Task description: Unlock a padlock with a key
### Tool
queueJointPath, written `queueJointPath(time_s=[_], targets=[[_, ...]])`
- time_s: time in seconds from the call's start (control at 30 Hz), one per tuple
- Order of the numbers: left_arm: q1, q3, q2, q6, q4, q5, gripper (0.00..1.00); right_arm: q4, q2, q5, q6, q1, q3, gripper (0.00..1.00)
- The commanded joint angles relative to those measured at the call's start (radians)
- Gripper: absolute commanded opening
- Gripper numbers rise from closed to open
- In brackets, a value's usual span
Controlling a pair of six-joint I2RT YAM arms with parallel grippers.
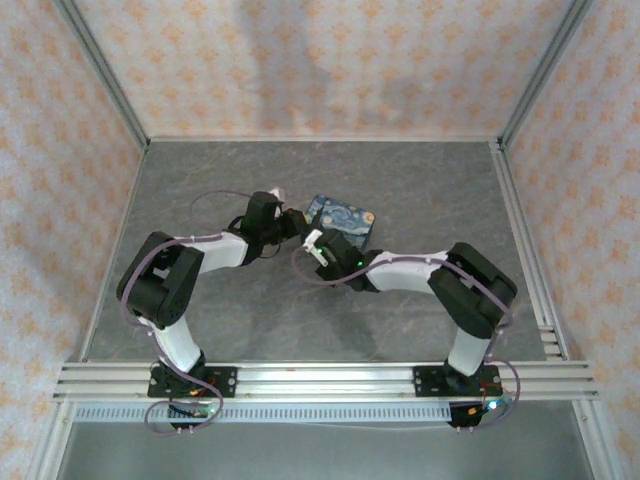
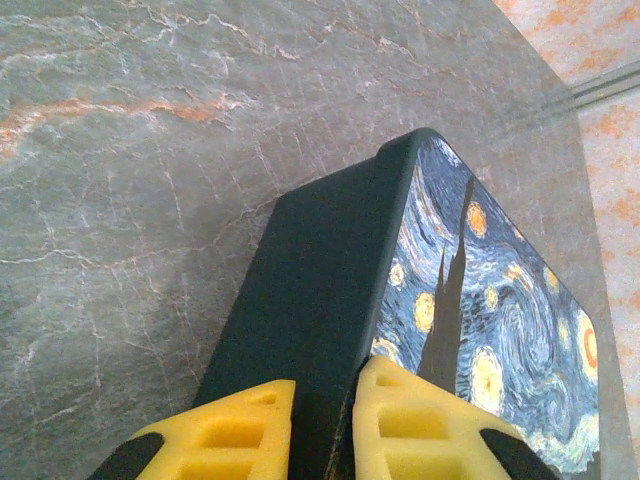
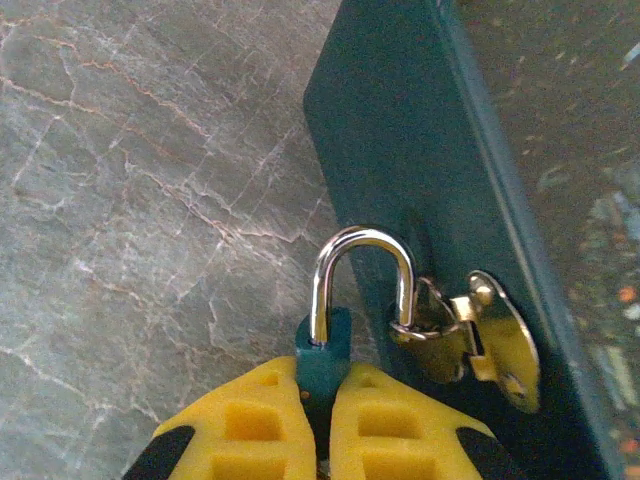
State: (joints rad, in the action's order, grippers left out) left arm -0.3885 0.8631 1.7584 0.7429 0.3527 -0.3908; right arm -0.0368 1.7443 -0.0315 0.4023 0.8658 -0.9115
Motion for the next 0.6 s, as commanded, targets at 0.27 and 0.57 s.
queueJointPath(time_s=[0.27,0.57], targets=[[-0.038,-0.047,0.076,0.042,-0.161,-0.012,0.0,0.09,0.086,0.099,0.121,0.027,-0.216,0.0],[-0.035,-0.036,0.069,0.029,-0.181,-0.002,0.0,0.024,0.044,0.099,0.172,0.035,-0.147,0.0]])
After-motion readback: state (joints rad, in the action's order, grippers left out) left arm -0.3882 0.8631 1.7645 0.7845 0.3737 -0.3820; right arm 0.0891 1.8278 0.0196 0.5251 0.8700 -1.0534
